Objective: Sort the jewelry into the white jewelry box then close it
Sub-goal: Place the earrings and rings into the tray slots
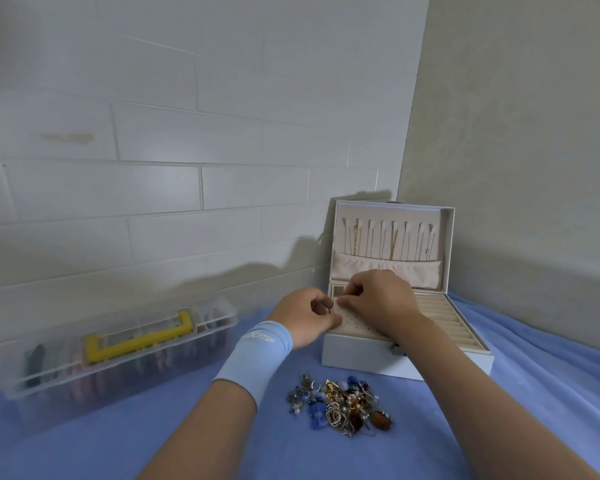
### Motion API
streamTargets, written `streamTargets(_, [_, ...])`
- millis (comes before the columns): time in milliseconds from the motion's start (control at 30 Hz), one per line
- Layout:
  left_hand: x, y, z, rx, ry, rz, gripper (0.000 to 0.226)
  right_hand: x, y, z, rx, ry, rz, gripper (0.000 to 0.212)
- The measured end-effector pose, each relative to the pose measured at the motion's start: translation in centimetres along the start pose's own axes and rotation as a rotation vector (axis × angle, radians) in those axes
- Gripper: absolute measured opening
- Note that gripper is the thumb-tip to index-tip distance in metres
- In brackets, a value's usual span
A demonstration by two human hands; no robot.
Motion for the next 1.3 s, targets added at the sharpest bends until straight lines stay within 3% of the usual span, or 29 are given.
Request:
streamTargets(333, [-0.2,0.0,0.1,0.012,0.016,0.011,0.02,0.0,0.1,-1.0,0.041,-0.115,0.003,0.016])
streamTargets(567, [0.3,-0.1,0.4,-0.029,0.013,-0.024,0.027,0.2,0.0,-1.2,0.027,-0.105,-0.134,0.022])
streamTargets(733, [0.7,-1.3,1.0,-0.145,-0.024,-0.025,0.024,0.0,-0.6,-0.8,-0.084,-0.079,-0.175,0.016])
streamTargets(833, [1.4,-2.0,1.9,-0.311,-0.046,-0.155,0.016,0.3,-1.9,-1.4,-0.133,-0.128,-0.141,0.01])
streamTargets(900, [2.3,-2.1,2.6,-0.389,-0.06,-0.304,0.015,1.3,-2.6,-2.8,-0.195,-0.195,-0.214,0.006])
streamTargets(967, [3.3,-1.8,3.2,-0.475,-0.077,-0.443,0.013,3.1,-2.7,-4.4,-0.196,-0.254,-0.417,0.005])
streamTargets(1100, [4.0,-0.9,3.5,-0.593,-0.107,-0.565,0.021,6.8,-1.5,-5.7,0.002,-0.279,-0.747,0.01])
streamTargets(1200, [4.3,0.4,3.0,-0.629,-0.116,-0.616,0.034,8.2,0.0,-5.8,0.145,-0.28,-0.783,0.017])
streamTargets(1300, [4.3,0.9,2.5,-0.71,-0.106,-0.578,0.035,8.1,0.2,-5.9,0.141,-0.28,-0.734,0.013])
Point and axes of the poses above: each hand's wrist, its own x-axis away from the middle knuckle, its own y-axis out of the palm, z = x × y, the point moved 6 cm from there along -x, towards the middle knuckle, and after that the axes turned 1 degree about z, right-handed, at the moved point
